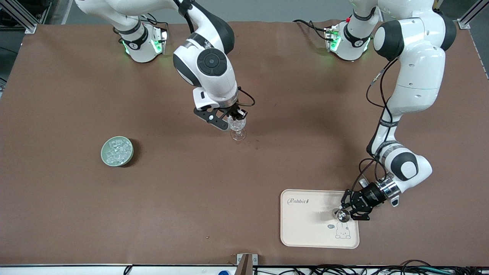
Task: Pour wine and add ice with both arms
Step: 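Drop the ice cube into the glass while the left gripper carries the jigger, then set the jigger upright on the white tray and open the left gripper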
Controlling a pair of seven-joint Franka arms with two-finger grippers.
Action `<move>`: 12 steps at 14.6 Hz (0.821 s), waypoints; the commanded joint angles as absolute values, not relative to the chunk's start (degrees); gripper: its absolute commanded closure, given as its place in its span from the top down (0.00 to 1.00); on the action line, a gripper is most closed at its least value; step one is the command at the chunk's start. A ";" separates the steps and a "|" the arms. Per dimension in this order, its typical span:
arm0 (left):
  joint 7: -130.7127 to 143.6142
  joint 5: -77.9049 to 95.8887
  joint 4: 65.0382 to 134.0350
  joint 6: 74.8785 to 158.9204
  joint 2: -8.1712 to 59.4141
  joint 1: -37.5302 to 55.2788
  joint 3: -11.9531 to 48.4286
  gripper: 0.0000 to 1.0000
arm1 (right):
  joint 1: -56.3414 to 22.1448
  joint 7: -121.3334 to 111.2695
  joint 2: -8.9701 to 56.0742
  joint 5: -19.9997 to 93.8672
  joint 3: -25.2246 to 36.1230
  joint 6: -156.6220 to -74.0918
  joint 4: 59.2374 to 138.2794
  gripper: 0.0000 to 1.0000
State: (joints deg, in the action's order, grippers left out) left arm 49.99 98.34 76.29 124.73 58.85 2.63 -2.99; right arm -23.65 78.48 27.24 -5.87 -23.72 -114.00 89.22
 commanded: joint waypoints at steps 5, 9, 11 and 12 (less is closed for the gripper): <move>48.25 100.46 77.78 120.09 57.66 1.59 -3.60 1.00 | -24.26 79.80 27.95 -7.73 -23.91 -114.43 89.30 0.12; 45.70 100.37 83.31 115.05 55.20 0.88 -5.97 1.00 | -24.26 79.80 27.95 -7.73 -23.99 -114.08 89.38 0.14; 46.23 97.41 84.63 114.96 53.45 0.79 -7.20 1.00 | -24.26 79.80 27.95 -7.73 -23.99 -114.08 89.38 0.17; 46.75 93.73 84.64 114.87 52.65 0.70 -7.64 1.00 | -24.26 79.80 27.95 -7.73 -23.99 -114.08 89.38 0.23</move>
